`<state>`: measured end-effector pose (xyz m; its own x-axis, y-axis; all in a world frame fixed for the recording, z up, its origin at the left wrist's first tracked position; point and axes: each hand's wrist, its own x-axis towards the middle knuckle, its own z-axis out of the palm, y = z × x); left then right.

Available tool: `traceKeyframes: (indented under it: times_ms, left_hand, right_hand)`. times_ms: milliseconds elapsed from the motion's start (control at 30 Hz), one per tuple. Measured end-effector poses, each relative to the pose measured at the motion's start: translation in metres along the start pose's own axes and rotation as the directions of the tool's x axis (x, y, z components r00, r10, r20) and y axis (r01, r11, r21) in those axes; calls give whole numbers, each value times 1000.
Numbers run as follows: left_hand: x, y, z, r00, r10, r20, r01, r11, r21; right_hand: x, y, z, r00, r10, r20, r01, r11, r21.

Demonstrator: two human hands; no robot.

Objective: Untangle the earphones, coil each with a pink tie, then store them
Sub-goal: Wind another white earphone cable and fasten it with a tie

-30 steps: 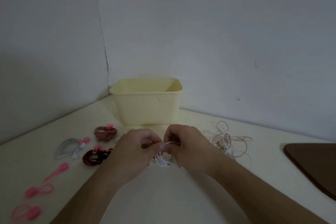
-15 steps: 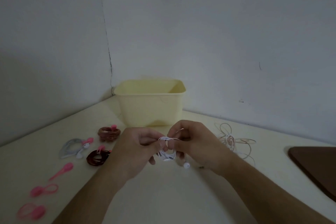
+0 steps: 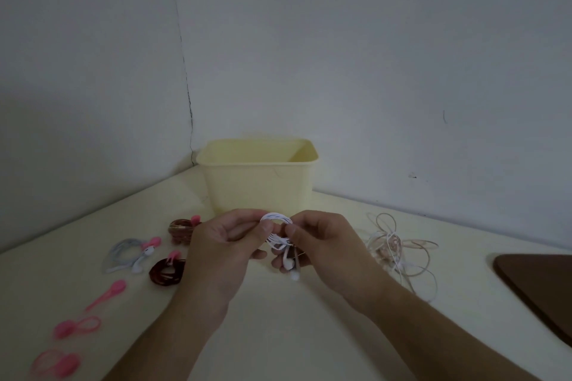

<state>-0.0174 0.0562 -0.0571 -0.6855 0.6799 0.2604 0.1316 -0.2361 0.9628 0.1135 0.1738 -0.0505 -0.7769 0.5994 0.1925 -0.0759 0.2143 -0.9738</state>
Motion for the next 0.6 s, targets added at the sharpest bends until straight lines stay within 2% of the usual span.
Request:
traceKeyframes:
  times_ms: [67, 133, 233, 333, 433, 600]
  left_hand:
    - [1, 1, 0, 1000, -24, 10, 24, 999, 32]
    - [2, 1, 0, 998, -31, 52, 25, 992, 126]
    - [2, -2, 0, 993, 48, 107, -84, 928, 362]
    - [0, -3, 0, 985, 90, 146, -153, 847, 509]
    - [3, -6, -2, 982, 43, 181, -127, 868, 480]
    - [6, -5, -5, 979, -6, 204, -69, 933, 354]
  right_hand:
    - [2, 0, -2, 999, 1, -45, -4, 998, -69]
    - [3, -1, -5, 997, -14, -75, -5, 969, -248]
    - [3, -3, -9, 998, -43, -47, 10, 828, -561]
    - [2, -2, -9, 995, -88, 45, 93, 690, -718]
    - [2, 1, -4, 990, -100, 103, 143, 616, -774]
    - [5, 1, -5, 994, -74, 76, 106, 673, -732]
